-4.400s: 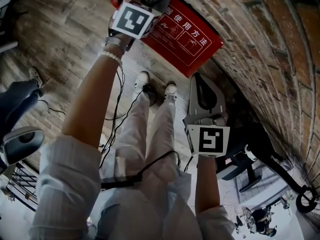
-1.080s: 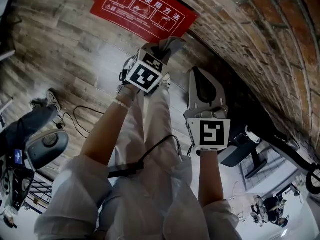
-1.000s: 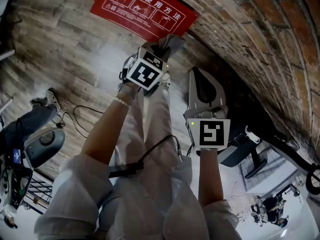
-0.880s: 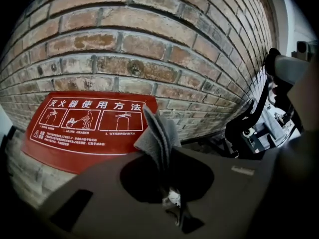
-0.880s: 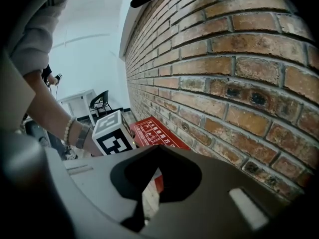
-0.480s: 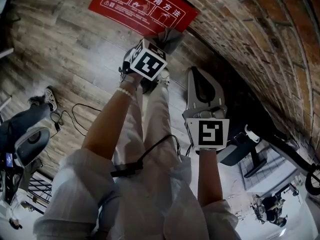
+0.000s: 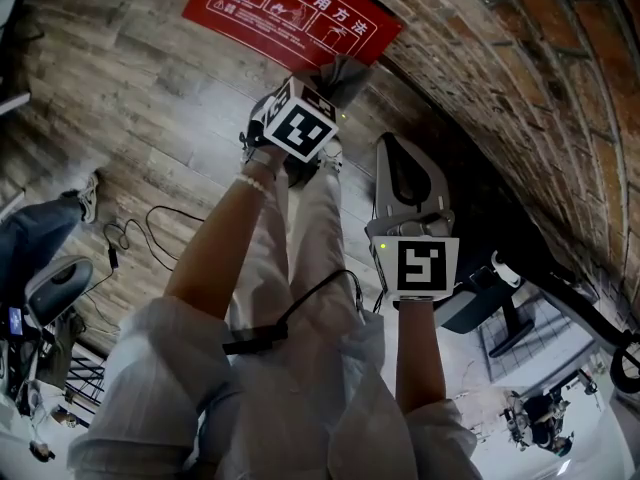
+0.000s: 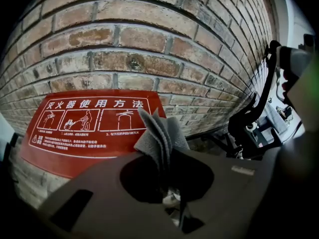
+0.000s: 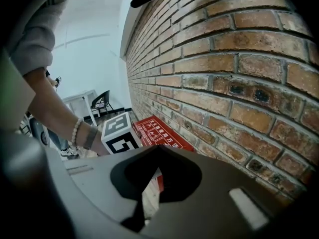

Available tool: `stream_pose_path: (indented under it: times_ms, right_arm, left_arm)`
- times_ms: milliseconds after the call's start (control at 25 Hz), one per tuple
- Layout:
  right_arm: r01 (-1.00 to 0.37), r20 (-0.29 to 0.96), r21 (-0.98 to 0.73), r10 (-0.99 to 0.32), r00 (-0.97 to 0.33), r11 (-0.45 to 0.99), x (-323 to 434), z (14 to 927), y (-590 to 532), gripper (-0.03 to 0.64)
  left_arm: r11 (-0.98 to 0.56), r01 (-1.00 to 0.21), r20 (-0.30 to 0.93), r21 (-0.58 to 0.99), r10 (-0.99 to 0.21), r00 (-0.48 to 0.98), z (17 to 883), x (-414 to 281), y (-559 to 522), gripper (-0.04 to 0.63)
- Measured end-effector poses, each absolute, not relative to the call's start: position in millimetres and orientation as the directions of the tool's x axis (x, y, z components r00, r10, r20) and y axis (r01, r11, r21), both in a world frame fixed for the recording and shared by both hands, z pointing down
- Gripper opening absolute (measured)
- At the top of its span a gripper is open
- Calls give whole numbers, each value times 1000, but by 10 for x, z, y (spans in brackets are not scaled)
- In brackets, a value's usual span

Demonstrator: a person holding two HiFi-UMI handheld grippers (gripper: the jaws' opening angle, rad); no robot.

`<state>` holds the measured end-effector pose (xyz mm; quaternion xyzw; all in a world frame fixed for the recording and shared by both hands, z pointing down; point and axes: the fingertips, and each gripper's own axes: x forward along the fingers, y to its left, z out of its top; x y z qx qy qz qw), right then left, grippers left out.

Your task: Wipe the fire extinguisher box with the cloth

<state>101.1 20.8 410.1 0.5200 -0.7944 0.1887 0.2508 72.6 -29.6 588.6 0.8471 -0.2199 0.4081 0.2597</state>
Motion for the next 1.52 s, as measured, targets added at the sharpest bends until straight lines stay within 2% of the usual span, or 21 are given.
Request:
stream_pose_path:
  times_ms: [1520]
  right_arm:
    - [-885, 611, -54, -686, -396, 463, 329, 4159, -96, 8]
  left_arm:
    - [-742, -648, 833, 171, -242, 497, 5904, -310, -1009, 12]
